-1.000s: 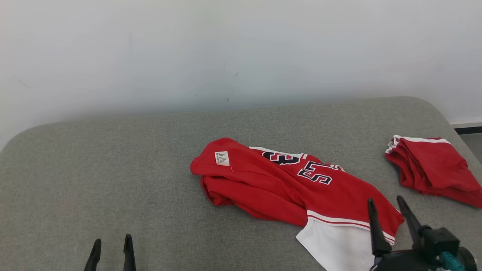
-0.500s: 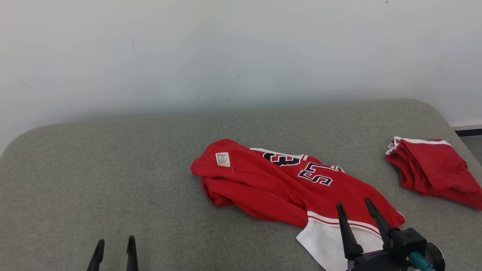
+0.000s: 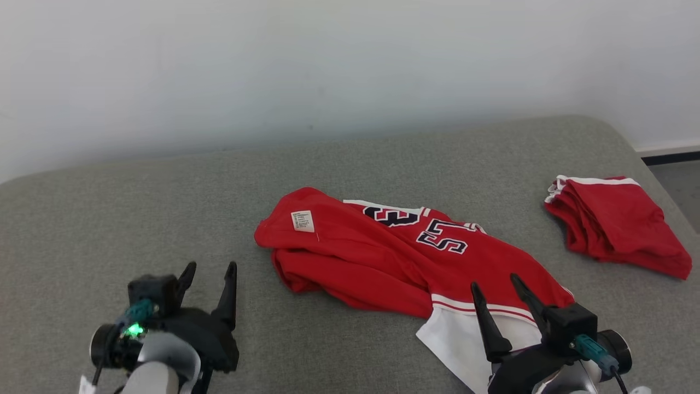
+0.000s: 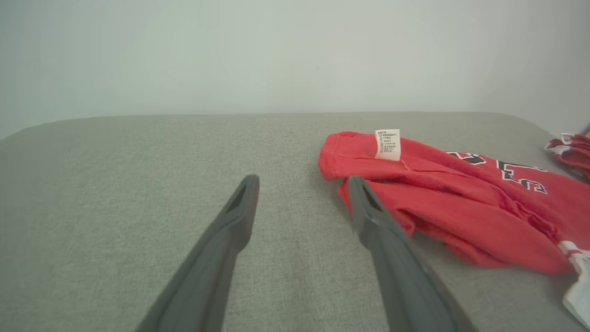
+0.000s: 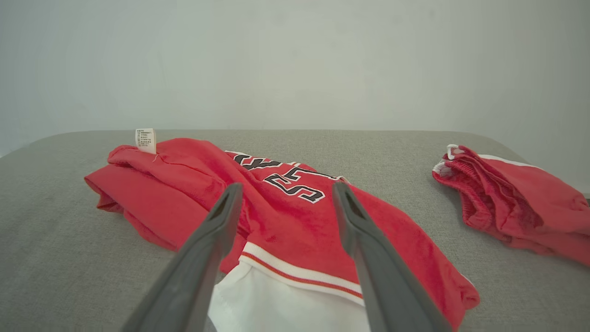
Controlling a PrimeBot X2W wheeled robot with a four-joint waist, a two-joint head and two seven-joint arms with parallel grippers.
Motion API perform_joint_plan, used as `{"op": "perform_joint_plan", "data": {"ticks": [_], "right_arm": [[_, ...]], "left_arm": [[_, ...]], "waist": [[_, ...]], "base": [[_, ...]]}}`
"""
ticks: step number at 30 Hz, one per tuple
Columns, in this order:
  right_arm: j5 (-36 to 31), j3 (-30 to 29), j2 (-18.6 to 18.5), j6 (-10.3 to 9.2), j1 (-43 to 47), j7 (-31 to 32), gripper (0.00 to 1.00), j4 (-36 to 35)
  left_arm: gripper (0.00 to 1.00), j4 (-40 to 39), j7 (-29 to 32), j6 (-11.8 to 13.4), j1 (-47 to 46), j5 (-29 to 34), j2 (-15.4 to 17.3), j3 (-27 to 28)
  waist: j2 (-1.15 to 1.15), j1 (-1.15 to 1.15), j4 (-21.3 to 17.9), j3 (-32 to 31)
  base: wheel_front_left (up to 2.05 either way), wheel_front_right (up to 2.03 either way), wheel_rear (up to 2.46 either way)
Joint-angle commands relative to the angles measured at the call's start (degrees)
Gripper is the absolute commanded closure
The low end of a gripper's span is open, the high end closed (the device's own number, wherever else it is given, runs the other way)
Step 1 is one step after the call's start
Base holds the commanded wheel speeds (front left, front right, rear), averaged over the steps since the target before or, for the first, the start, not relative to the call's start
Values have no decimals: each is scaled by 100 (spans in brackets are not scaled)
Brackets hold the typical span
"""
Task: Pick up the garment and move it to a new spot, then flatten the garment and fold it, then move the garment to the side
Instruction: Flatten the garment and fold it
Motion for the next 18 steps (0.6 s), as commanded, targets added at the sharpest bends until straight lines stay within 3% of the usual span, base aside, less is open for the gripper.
{"op": "perform_joint_plan", "data": {"ticks": [1,9,18], "right_arm": [[25,67,-35,-17,-67,75,0,-57],[141,396,-168,-17,-323,287,0,-275],[239,568,-206,-17,-387,320,0,-322]], "left_arm": [[0,166,91,3,-253,-91,-10,-5],[0,1220,689,35,-1606,-182,94,-53],[0,2033,1507,162,-2387,-318,284,53]], "waist": [[0,0,-226,217],[0,0,-725,661],[0,0,-1106,931]], "base": [[0,0,0],[0,0,0],[0,0,0]]}}
